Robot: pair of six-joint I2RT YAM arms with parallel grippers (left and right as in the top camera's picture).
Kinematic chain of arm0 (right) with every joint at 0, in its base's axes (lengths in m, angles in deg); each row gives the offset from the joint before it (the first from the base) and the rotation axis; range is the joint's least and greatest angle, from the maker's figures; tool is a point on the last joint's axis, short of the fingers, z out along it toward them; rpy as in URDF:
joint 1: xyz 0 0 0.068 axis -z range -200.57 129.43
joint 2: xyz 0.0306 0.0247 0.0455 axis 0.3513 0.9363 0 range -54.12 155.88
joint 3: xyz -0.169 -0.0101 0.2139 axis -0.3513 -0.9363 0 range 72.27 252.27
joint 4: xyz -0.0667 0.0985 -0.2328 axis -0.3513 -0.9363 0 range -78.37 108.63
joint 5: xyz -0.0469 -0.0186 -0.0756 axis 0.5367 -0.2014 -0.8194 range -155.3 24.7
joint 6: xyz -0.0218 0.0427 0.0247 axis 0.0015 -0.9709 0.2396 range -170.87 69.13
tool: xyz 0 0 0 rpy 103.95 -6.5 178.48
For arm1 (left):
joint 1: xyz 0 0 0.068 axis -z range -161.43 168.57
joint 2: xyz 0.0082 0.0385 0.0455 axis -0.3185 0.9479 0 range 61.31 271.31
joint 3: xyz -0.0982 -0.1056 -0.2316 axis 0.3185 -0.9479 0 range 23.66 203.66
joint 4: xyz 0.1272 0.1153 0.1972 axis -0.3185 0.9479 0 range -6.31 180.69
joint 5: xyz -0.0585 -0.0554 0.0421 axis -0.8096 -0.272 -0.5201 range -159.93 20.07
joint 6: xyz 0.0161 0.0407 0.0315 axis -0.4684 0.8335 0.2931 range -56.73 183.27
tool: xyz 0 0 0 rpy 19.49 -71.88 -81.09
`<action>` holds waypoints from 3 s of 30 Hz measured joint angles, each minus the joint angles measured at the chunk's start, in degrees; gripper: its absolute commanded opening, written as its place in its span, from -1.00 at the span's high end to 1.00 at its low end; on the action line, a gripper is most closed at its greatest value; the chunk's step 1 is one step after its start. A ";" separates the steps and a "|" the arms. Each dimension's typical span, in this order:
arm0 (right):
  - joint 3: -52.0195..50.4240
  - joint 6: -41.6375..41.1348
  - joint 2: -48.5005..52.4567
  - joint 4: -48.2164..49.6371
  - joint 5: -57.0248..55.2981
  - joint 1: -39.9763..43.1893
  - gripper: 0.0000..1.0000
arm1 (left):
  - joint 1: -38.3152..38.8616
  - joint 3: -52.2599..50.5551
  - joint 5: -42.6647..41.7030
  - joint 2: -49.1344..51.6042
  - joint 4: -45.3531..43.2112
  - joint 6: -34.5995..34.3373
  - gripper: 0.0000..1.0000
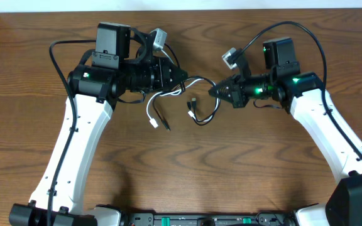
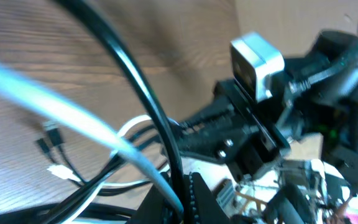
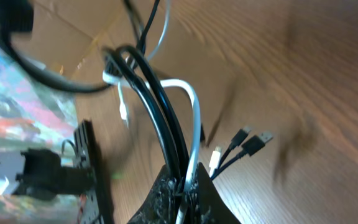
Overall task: Untangle cables
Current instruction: 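Grasp cable strands with the right gripper beside the left gripper, then pull the grippers apart, left toward upper left, right toward right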
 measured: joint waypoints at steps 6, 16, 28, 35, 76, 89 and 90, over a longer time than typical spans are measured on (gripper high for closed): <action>0.00 -4.81 -0.02 5.51 0.90 -1.75 0.98 | 1.49 0.00 -4.68 0.00 0.09 1.01 0.85; 0.00 -8.92 -0.02 10.29 1.46 -5.05 0.98 | 6.23 0.00 -7.39 0.00 -1.27 0.55 0.86; 0.00 -11.65 0.00 10.97 1.68 -5.03 0.98 | 6.67 -0.11 -8.72 0.00 -21.97 -13.27 0.85; 0.00 -12.87 -0.02 10.25 -0.17 -5.03 0.98 | 6.69 -0.22 -14.32 0.00 -37.64 -25.07 0.85; 0.20 -23.26 -0.02 -13.86 -43.91 16.11 0.98 | -19.15 -0.33 -37.40 2.47 -68.13 -44.59 0.85; 0.20 -21.33 -0.02 -16.20 -47.56 17.00 0.98 | -15.69 -4.07 -38.14 13.57 -67.41 -38.45 0.85; 0.20 -20.79 -0.02 -16.24 -47.52 17.00 0.98 | -15.50 -5.01 -37.22 14.34 -67.36 -38.23 0.85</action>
